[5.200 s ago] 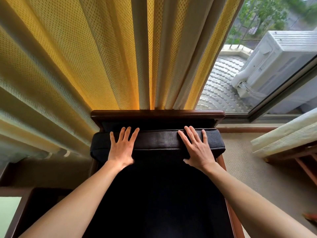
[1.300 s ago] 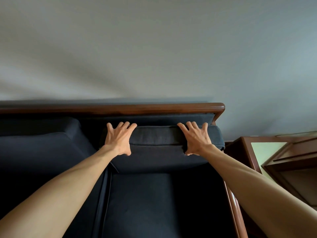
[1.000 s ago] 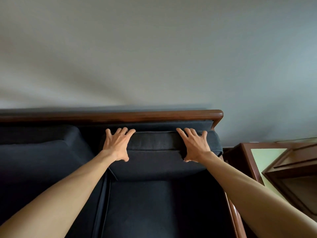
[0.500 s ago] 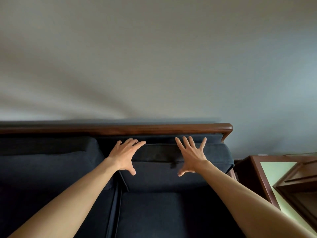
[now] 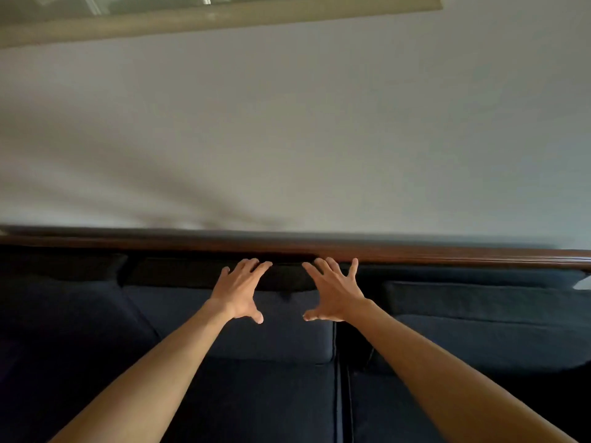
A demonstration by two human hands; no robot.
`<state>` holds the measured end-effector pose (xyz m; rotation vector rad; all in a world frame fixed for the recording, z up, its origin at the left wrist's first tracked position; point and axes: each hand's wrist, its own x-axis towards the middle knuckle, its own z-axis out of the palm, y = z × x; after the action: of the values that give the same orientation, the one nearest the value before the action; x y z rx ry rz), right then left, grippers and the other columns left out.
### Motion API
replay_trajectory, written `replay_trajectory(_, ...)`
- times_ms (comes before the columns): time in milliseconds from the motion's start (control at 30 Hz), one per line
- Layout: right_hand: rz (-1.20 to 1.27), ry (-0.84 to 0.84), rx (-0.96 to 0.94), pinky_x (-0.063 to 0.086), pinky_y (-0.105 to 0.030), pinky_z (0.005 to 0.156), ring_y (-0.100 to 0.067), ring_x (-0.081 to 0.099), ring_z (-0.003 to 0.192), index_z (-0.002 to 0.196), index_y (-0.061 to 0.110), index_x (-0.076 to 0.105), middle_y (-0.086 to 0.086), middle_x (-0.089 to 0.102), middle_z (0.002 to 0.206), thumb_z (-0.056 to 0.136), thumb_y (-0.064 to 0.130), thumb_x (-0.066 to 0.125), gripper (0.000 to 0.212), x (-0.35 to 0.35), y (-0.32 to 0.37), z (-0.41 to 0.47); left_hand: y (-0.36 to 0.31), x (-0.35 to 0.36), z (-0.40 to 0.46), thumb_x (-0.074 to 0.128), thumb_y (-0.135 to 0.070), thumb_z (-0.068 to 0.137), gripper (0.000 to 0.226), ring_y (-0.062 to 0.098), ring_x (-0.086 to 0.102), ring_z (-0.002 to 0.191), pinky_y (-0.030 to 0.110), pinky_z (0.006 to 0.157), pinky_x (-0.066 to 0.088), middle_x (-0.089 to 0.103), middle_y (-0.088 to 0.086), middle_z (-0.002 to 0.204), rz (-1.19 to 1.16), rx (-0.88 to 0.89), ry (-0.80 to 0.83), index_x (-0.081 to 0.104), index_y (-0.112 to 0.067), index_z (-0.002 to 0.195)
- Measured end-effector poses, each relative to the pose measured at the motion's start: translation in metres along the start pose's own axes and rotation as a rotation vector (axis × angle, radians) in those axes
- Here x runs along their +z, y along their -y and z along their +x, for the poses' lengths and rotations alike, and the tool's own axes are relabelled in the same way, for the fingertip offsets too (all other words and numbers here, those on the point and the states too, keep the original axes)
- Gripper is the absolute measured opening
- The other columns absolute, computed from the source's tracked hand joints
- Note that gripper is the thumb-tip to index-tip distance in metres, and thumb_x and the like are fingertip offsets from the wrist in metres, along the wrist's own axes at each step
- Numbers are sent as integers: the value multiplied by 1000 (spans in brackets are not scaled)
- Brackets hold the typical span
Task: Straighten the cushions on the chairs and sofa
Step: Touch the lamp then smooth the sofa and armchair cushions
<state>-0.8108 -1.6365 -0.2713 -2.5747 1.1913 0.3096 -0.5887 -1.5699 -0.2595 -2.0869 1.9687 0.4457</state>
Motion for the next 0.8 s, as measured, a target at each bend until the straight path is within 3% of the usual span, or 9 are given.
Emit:
replay_trajectory(167, -54, 22, 87, 2, -77, 108, -34, 2, 152, 157, 22, 2, -10, 7, 164, 71, 65, 73, 119, 11, 58, 42, 76, 17, -1, 89, -46, 56, 130, 26, 7, 150, 56, 117, 20, 7, 4, 164, -27, -26, 19, 5, -29, 155)
replay_trajectory(367, -128, 99, 139, 7, -73, 112, -35, 6, 152, 157, 20, -7, -14, 10, 163, 67, 60, 80, 131, 21, 66, 60, 123, 20, 13, 90, -44, 57, 132, 27, 8, 150, 61, 116, 12, 13, 5, 162, 23, -68, 51, 3, -29, 155)
replay_trajectory(567, -179, 50, 134, 25, -66, 109, -31, 31, 138, 153, 24, 12, -9, 35, 148, 58, 59, 85, 124, 25, 59, 62, 129, 27, 10, 91, -42, 52, 121, 26, 33, 137, 65, 105, 29, 39, -1, 145, 114, -77, -11, 20, -29, 150)
replay_trajectory(800, -194, 65, 159, 28, -65, 106, -30, 32, 138, 153, 26, 16, -8, 38, 146, 61, 59, 83, 119, 21, 43, 46, 111, 26, 12, 89, -46, 51, 118, 25, 39, 131, 62, 98, 35, 45, -4, 139, 145, -46, -53, 23, -31, 148)
